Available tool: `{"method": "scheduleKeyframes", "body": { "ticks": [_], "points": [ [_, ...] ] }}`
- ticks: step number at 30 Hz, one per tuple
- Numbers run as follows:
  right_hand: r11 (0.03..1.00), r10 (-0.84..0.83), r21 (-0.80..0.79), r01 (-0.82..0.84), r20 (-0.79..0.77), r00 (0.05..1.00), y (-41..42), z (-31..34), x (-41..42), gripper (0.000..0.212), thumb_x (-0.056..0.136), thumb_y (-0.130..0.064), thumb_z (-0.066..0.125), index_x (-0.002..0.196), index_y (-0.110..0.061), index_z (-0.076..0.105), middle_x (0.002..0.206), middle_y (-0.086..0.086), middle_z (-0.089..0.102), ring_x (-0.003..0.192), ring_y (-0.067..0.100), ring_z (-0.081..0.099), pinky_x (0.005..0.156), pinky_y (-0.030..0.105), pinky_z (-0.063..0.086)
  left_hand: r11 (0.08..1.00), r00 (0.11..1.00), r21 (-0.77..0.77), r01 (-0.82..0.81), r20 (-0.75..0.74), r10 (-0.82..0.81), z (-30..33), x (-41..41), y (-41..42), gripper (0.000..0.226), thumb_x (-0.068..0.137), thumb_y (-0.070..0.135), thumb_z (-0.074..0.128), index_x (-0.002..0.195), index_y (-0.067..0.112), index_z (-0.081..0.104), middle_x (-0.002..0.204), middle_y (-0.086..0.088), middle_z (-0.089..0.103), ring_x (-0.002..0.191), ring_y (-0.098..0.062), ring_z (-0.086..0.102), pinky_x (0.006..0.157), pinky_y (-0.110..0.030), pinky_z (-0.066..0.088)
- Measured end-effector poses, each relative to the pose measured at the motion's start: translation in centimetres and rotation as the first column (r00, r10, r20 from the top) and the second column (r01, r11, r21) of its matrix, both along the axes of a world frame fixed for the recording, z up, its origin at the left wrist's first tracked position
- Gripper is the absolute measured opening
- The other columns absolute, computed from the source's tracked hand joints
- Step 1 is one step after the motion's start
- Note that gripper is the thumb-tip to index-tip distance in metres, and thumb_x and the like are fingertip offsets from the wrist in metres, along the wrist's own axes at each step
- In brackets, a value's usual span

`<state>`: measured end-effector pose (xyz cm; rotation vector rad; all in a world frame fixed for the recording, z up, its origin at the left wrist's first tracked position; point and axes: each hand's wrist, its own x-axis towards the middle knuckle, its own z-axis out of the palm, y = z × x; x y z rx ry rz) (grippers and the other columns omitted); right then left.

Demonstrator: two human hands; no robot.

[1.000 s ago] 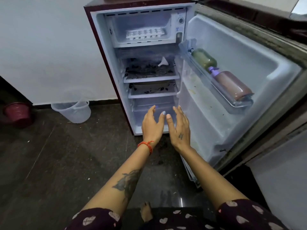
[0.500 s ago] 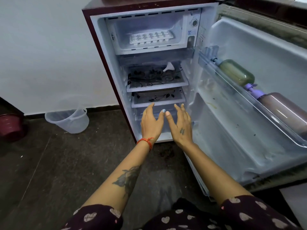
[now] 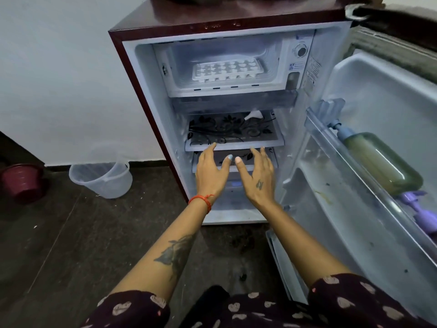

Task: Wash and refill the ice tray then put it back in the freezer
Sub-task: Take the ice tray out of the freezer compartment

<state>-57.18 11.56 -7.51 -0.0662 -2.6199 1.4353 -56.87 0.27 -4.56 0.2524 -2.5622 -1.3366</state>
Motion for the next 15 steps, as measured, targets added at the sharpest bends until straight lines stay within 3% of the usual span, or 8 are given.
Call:
{"method": "scheduleKeyframes", "body": {
  "ticks": [5, 11, 15],
  "points": [
    [1.0, -0.015, -0.009, 0.015, -0.033, 0.999, -0.2, 0.5, -4.1, 0.068, 0.09, -0.057, 0.045, 0.146, -0.022, 0.031, 0.16, 0.005, 0.013, 0.147, 0.023, 0.011, 0.117, 0.045, 0.016, 1.0, 1.0, -0.004, 0.0, -0.005, 0.0, -0.2, -4.1, -0.5, 0.061, 0.093, 0.035, 0.058, 0.145, 0.014, 0.034, 0.151, -0.006, 0.036, 0.14, -0.019, 0.031, 0.111, -0.03, 0.028],
    [0.997, -0.069, -0.023, 0.067, -0.093, 0.993, -0.9, 1.6, -10.0, 0.067, 0.091, -0.051, 0.05, 0.147, -0.018, 0.032, 0.159, 0.007, 0.014, 0.147, 0.023, 0.01, 0.118, 0.045, 0.016, 0.999, 0.996, -0.03, 0.014, -0.083, -0.017, 1.0, -10.2, -1.7, 0.067, 0.091, 0.038, 0.059, 0.147, 0.014, 0.03, 0.156, -0.006, 0.026, 0.144, -0.018, 0.022, 0.11, -0.022, 0.021],
    [0.993, -0.115, -0.024, 0.113, -0.136, 0.984, -1.1, 2.8, -14.5, 0.073, 0.087, -0.057, 0.048, 0.146, -0.017, 0.032, 0.158, 0.009, 0.017, 0.146, 0.026, 0.012, 0.116, 0.042, 0.016, 0.999, 0.987, -0.054, -0.005, -0.162, -0.004, 2.4, -14.7, -2.6, 0.07, 0.09, 0.041, 0.06, 0.147, 0.014, 0.029, 0.156, -0.008, 0.026, 0.144, -0.021, 0.022, 0.114, -0.032, 0.022]
  ]
}}
